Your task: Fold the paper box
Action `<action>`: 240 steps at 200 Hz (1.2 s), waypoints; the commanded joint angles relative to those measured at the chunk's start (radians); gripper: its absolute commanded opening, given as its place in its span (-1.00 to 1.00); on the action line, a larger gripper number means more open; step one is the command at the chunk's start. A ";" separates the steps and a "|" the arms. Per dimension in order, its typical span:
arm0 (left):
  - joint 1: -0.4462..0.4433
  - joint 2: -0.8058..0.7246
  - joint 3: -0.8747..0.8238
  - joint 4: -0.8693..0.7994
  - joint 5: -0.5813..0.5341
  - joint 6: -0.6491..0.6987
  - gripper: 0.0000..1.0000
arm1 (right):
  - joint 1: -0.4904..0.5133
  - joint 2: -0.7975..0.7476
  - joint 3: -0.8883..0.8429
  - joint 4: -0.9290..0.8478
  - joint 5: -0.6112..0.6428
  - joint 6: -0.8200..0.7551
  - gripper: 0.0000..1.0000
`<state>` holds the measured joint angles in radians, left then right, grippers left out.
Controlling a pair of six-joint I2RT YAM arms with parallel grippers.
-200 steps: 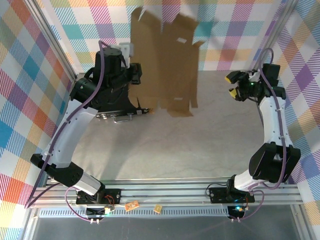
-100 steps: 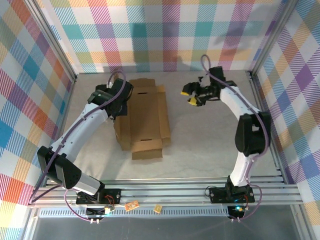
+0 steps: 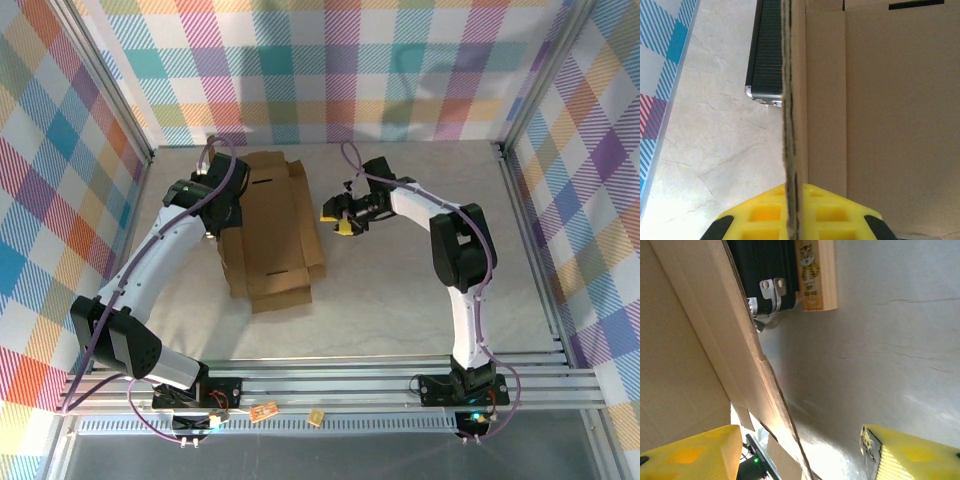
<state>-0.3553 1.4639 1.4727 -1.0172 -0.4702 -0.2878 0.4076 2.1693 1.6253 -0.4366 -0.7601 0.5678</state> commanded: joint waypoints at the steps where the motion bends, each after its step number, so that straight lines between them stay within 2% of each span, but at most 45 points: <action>1: 0.016 -0.022 -0.014 0.010 0.011 0.024 -1.00 | 0.034 0.047 0.059 0.026 -0.054 -0.029 0.24; 44: 0.029 -0.016 -0.012 0.020 0.044 0.035 -1.00 | 0.076 0.116 0.130 0.030 -0.080 -0.019 0.15; 68: 0.035 -0.020 -0.011 0.029 0.065 0.032 -1.00 | 0.098 0.151 0.189 -0.005 -0.061 -0.028 -0.01; 100: 0.045 -0.022 0.001 0.028 0.085 0.024 -1.00 | 0.114 0.148 0.238 -0.087 0.055 -0.073 -0.47; 120: 0.060 -0.039 0.012 0.028 0.125 -0.009 -1.00 | 0.125 0.120 0.286 -0.207 0.213 -0.142 -0.95; 127: 0.066 -0.050 0.020 0.024 0.147 -0.030 -0.80 | 0.130 0.097 0.298 -0.249 0.292 -0.177 -1.00; 145: 0.093 -0.080 0.068 -0.008 0.200 -0.116 0.10 | 0.140 -0.009 0.294 -0.337 0.493 -0.287 -1.00; 157: 0.101 -0.109 0.105 -0.027 0.239 -0.191 0.36 | 0.141 -0.106 0.260 -0.352 0.593 -0.379 -1.00; 166: 0.101 -0.130 0.133 -0.036 0.267 -0.251 0.43 | 0.139 -0.175 0.234 -0.356 0.648 -0.460 -1.00; 185: 0.101 -0.170 0.165 -0.001 0.358 -0.396 0.46 | 0.140 -0.285 0.209 -0.370 0.735 -0.624 -1.00; 214: 0.100 -0.199 0.164 0.154 0.476 -0.617 0.44 | 0.142 -0.342 0.229 -0.409 0.835 -0.849 -1.00; 240: 0.096 -0.174 0.205 0.256 0.545 -0.772 0.39 | 0.146 -0.395 0.190 -0.364 0.920 -1.012 -1.00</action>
<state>-0.2596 1.2560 1.6398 -0.8886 -0.0399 -0.8394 0.5503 1.7767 1.8526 -0.7921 0.0280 -0.1913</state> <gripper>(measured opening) 0.702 0.050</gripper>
